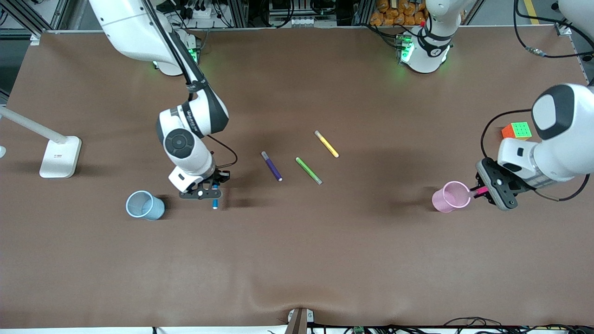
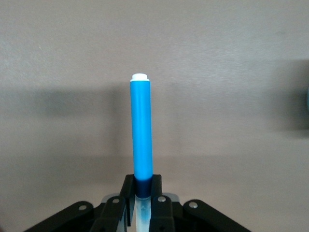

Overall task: Place pink and blue markers in matching cups
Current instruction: 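Carry the pink marker to the pink cup while the right gripper carries blue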

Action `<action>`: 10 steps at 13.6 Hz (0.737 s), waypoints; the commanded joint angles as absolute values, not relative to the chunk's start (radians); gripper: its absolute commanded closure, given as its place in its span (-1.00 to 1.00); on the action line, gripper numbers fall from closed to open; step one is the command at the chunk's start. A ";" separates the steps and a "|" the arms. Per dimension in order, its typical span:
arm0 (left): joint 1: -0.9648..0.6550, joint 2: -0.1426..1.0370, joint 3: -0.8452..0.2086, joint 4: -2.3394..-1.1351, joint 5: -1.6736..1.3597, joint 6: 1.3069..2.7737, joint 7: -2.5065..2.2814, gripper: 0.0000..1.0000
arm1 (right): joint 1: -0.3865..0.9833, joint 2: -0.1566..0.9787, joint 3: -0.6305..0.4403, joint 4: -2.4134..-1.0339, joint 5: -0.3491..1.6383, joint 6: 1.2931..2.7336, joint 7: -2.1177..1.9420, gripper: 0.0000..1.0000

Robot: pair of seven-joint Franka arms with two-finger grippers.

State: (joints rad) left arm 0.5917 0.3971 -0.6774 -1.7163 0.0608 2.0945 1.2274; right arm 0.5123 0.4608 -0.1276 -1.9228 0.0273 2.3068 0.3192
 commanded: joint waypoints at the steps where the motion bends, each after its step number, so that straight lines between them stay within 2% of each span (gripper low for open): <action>1: 0.610 0.452 -0.692 -1.700 -0.015 2.115 1.392 1.00 | 0.500 0.431 -0.153 -1.864 0.021 2.168 0.221 1.00; 6: 0.609 0.463 -0.693 -1.704 -0.051 2.117 1.526 1.00 | 0.500 0.426 -0.158 -1.744 -0.118 1.893 0.149 1.00; 10: 0.609 0.465 -0.701 -1.730 -0.061 2.117 1.589 1.00 | 0.489 0.426 -0.169 -1.680 -0.182 1.741 0.014 1.00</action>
State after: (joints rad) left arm 0.6017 0.4649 -0.6864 -1.7170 -0.0385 2.1169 1.5518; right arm 0.5061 0.4345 -0.1728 -1.7103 -0.1325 1.8053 0.0742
